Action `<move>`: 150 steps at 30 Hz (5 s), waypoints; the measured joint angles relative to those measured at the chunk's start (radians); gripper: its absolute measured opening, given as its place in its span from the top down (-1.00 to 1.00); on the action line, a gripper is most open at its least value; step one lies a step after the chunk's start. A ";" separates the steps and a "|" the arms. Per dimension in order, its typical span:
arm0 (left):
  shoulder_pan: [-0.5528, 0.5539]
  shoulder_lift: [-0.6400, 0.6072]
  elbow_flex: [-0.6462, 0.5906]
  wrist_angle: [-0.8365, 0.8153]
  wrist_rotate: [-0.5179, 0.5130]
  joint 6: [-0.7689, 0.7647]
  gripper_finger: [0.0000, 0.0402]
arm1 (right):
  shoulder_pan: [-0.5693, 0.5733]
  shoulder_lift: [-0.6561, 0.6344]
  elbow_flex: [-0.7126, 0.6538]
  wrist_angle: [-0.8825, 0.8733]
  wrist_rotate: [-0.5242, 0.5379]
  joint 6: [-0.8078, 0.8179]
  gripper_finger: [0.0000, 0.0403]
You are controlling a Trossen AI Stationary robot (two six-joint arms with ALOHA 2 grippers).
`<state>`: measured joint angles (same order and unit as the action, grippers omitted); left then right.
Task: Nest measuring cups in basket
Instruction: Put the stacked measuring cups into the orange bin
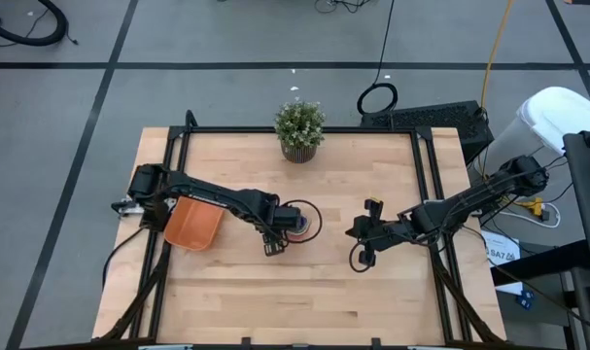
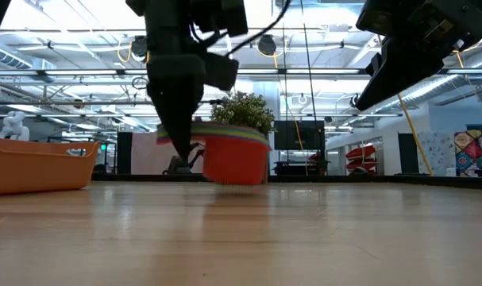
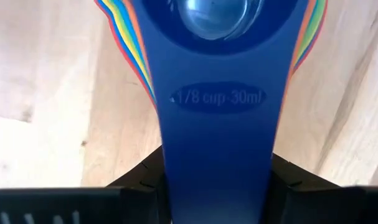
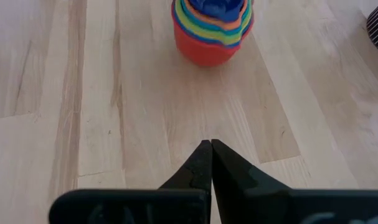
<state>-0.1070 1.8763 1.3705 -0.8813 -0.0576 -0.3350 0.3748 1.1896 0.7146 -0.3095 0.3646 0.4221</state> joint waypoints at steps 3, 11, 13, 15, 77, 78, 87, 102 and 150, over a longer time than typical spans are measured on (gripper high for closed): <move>0.000 -0.028 0.000 -0.014 -0.027 -0.009 0.27 | 0.000 0.000 -0.027 0.026 0.001 0.004 1.00; 0.000 -0.064 0.000 -0.073 -0.049 -0.023 0.28 | -0.001 0.000 -0.159 0.223 -0.041 0.038 1.00; 0.000 -0.064 0.000 -0.072 -0.049 -0.022 0.28 | -0.001 0.000 -0.167 0.230 -0.055 0.038 1.00; 0.000 -0.064 0.000 -0.066 -0.049 -0.017 0.28 | -0.001 0.000 -0.167 0.230 -0.054 0.038 1.00; -0.005 -0.074 -0.142 0.044 -0.048 -0.092 0.05 | -0.001 0.000 -0.166 0.227 -0.053 0.037 1.00; -0.001 -0.074 -0.142 0.052 -0.048 -0.090 0.09 | -0.001 0.000 -0.166 0.227 -0.053 0.037 1.00; 0.023 -0.074 -0.142 0.074 -0.049 -0.059 0.06 | -0.001 0.000 -0.166 0.227 -0.055 0.038 1.00; 0.025 -0.074 -0.142 0.074 -0.050 -0.044 0.08 | -0.001 0.000 -0.166 0.227 -0.055 0.038 1.00; 0.027 -0.215 -0.209 0.062 -0.050 -0.098 0.23 | -0.001 0.000 -0.166 0.231 -0.056 0.037 1.00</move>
<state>-0.0803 1.6613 1.1614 -0.8193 -0.1074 -0.4328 0.3737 1.1896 0.5491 -0.0785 0.3088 0.4591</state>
